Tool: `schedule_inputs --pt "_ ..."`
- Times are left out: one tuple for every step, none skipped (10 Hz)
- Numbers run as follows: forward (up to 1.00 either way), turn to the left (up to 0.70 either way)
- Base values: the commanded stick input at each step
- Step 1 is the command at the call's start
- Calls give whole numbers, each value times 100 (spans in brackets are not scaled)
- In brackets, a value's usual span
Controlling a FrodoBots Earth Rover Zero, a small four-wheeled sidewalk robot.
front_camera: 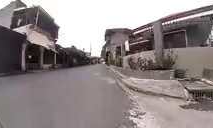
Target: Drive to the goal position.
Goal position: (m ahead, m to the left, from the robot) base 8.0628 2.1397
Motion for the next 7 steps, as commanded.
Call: schedule_inputs --pt "0 0" --pt "0 0" --pt "0 0" --pt "0 0" --pt "0 0" --pt "0 0" --pt "0 0"
